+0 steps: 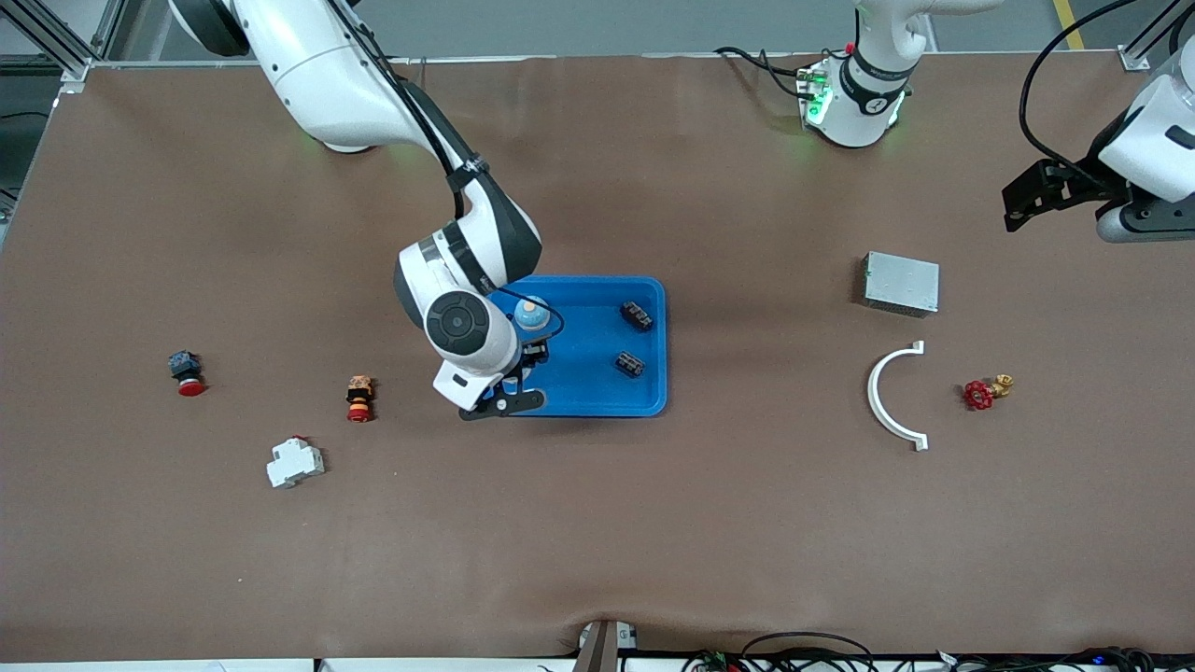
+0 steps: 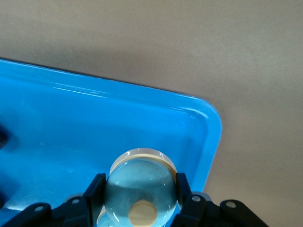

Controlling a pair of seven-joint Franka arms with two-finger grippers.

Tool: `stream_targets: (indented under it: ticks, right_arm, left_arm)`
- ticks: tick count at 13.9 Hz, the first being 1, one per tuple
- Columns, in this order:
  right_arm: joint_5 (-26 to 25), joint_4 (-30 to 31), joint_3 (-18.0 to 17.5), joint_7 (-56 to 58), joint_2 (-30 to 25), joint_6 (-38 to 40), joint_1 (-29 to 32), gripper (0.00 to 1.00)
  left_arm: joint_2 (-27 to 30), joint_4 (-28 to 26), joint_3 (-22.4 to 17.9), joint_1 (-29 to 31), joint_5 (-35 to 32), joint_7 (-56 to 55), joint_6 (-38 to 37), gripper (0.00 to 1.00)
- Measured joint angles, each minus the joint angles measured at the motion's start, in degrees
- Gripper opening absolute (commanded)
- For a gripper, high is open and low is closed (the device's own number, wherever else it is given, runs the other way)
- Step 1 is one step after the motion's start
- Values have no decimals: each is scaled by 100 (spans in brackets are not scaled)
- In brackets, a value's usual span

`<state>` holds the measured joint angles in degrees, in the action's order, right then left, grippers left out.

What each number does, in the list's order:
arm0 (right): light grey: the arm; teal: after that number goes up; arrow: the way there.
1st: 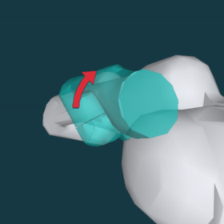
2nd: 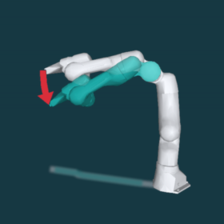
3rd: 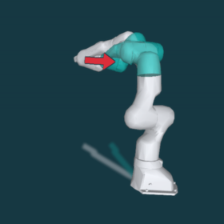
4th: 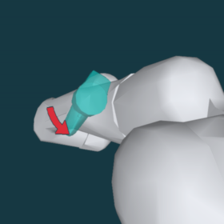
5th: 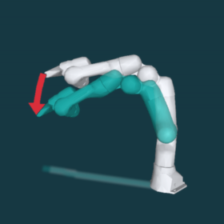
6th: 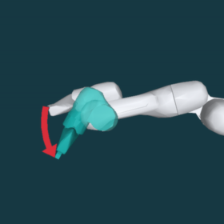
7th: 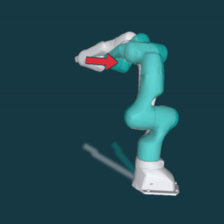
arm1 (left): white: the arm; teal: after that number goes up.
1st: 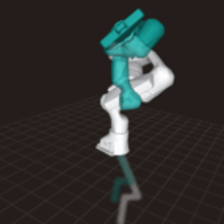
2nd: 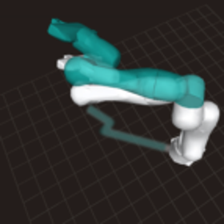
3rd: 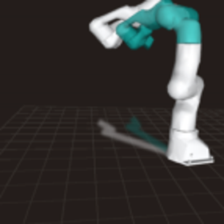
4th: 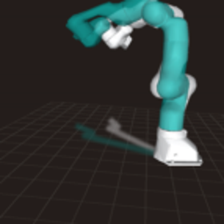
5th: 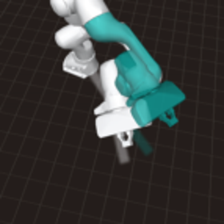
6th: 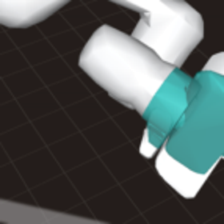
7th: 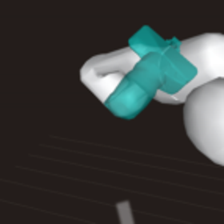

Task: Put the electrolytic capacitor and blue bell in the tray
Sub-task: 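Carry the held bell over the tray with the right gripper, then lower the bell into the tray and open the right gripper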

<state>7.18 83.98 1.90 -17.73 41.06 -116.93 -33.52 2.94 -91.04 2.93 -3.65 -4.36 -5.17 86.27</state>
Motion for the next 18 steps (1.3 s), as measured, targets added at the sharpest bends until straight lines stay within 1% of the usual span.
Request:
stream_targets:
  ticks: [3, 6, 8, 10, 12, 13, 14, 15, 18]
  right_arm:
    - [-13, 4, 1, -1, 173, -77, -79, 5]
    - [-28, 3, 6, -50, 258, -147, -157, 8]
    - [-35, 3, 27, -66, 294, -174, -157, 12]
    - [-49, 4, 40, -68, 313, -180, -157, 23]
    - [-86, 5, 46, -70, 322, -180, -157, 35]
    - [-103, 7, 51, -71, 327, -180, -157, 51]
    - [-120, 7, 54, -72, 333, -180, -157, 80]
    - [-132, 8, 62, -75, 339, -180, -157, 100]
    - [-143, 7, 90, -78, 341, -178, -157, 100]
  left_arm:
    - [0, -2, 0, -5, 0, 0, 0, 100]
    - [0, -2, 0, -5, 0, 0, 0, 100]
    - [0, 3, 1, -7, 0, 0, 0, 100]
    - [0, 15, 2, -10, 0, 0, 1, 100]
    - [0, 15, 2, -9, 1, 0, 1, 100]
    - [0, 15, 1, -9, 1, 0, 1, 100]
    - [0, 15, 0, -9, 1, 0, 1, 100]
    - [0, 15, 1, -9, 1, 0, 1, 100]
    - [0, 15, 0, -9, 3, 0, 1, 100]
